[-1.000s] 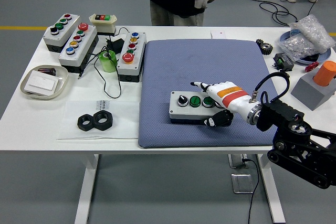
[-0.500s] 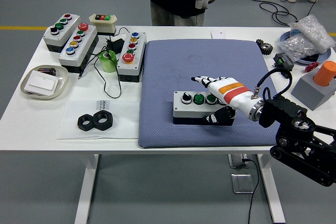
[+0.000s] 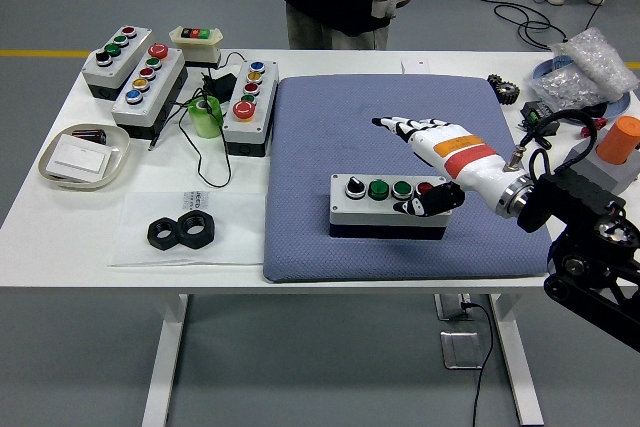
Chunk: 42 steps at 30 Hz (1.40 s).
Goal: Pick up the button,place it on the desk,press the button,press the button
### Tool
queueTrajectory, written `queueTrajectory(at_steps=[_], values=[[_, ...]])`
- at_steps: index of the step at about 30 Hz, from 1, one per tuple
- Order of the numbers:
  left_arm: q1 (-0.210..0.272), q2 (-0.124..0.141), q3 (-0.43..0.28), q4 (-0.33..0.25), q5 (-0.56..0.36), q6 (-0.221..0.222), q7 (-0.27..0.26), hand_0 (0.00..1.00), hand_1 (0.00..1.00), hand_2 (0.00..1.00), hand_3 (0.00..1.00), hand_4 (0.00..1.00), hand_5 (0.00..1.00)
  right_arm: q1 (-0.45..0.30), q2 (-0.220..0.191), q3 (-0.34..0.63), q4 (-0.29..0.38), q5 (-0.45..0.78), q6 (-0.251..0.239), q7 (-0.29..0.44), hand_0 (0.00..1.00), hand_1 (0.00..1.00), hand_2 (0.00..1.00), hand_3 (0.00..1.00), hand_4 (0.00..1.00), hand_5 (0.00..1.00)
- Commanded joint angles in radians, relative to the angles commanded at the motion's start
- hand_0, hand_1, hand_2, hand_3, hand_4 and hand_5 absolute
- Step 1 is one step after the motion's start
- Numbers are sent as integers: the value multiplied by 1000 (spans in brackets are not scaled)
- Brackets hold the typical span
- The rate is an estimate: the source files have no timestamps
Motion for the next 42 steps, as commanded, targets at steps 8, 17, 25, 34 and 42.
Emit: queueTrajectory(at_steps=[8,17,25,34,42], values=[[1,1,5,1,-8,0,-3,738,774,844,762,526,998,-51,-78,17,40,117,-164,-3,519,240,339,883,870,334],[2,-1,3,2,-8,1,-4,738,774,845,762,527,998,-81,-84,-23,35,154,-120,10,113,2,41,568,545,2],[3,-3,-13,5,14,-2,1,738,774,845,762,527,998,-84,-76,-33,23,134,-80,-19,76,2,26,592,477,2],[5,-3,-18,4,23,-2,4,738,774,844,762,527,998,-82,-70,-50,0,126,-54,-42,67,2,24,628,464,2],[6,-3,-16,3,22,-2,4,738,774,847,762,527,998,-81,-65,-63,-25,119,-45,-56,67,2,24,629,467,2]])
